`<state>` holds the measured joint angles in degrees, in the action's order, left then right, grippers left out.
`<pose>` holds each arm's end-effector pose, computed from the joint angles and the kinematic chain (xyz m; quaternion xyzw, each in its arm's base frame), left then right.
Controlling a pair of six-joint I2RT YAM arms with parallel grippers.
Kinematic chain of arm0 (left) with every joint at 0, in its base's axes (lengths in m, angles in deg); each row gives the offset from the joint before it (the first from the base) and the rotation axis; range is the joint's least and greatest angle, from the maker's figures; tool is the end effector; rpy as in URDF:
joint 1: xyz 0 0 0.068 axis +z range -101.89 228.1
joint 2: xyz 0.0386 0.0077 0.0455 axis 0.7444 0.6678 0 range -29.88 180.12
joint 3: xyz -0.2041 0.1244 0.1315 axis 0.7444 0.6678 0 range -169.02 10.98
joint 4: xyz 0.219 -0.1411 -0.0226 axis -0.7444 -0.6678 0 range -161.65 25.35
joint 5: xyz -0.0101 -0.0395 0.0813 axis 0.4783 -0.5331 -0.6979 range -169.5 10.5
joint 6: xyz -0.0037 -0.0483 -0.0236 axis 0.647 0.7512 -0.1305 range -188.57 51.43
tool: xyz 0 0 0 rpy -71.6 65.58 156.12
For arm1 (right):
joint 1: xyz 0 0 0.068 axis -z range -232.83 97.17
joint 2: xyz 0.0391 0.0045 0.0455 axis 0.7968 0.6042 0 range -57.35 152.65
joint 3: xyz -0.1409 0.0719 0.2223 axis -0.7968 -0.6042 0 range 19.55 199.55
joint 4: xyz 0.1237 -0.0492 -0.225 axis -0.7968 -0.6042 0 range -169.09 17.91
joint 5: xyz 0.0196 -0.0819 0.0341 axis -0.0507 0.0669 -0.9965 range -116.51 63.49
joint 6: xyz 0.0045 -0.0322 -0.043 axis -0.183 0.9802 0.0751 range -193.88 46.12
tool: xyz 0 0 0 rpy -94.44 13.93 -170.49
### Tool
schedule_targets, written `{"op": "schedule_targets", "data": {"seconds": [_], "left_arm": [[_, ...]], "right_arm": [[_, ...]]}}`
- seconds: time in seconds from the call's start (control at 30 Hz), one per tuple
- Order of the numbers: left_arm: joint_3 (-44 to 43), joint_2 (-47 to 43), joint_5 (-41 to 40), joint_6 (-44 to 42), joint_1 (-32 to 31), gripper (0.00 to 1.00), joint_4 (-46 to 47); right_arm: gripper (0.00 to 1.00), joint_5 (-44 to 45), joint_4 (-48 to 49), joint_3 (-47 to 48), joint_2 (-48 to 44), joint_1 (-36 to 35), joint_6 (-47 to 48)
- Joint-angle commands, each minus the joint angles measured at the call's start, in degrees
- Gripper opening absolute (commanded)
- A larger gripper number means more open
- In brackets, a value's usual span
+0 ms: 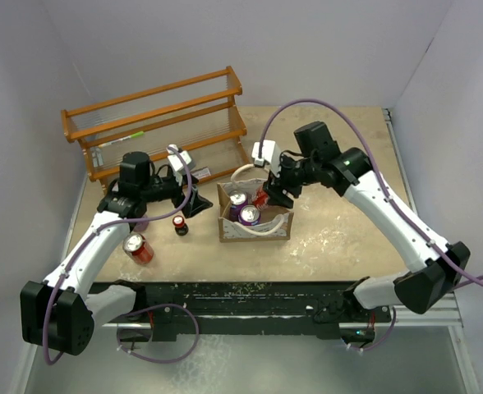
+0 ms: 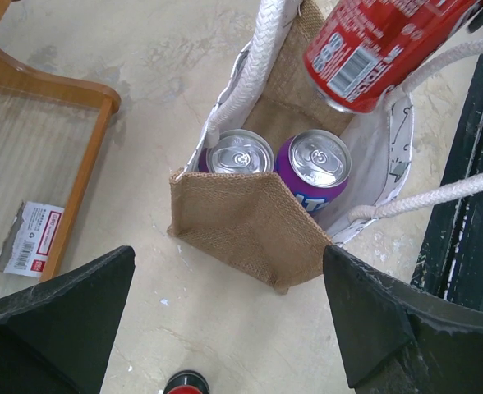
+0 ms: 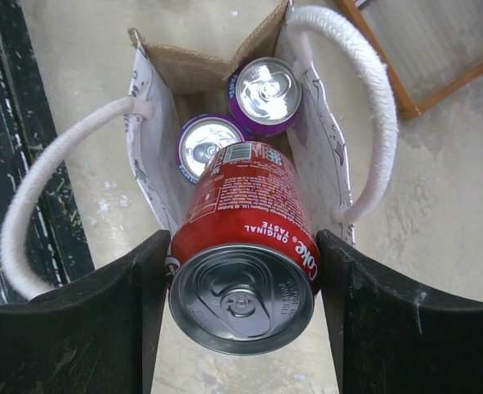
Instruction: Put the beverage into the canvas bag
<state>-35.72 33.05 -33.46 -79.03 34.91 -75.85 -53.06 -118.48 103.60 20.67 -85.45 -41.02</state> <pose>0.2274 -0.0797 0.2922 0.3600 0.7282 -0.3455 0.4698 0.2299 0.1661 0.3886 -0.5588 0.6909 0.2076 0.4090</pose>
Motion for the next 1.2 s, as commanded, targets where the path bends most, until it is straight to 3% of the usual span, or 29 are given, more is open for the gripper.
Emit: {"op": "schedule_targets", "data": {"seconds": [0.0, 1.17], "left_arm": [[0.5, -0.7, 2.3, 0.1, -0.1, 0.98, 2.8], [-0.3, -1.9, 1.5, -1.2, -0.1, 0.99, 1.5]], "right_arm": [[0.14, 2.9, 7.2, 0.7, 0.7, -1.2, 1.7], [0.15, 19.0, 18.3, -8.8, 6.9, -7.3, 9.7]]}}
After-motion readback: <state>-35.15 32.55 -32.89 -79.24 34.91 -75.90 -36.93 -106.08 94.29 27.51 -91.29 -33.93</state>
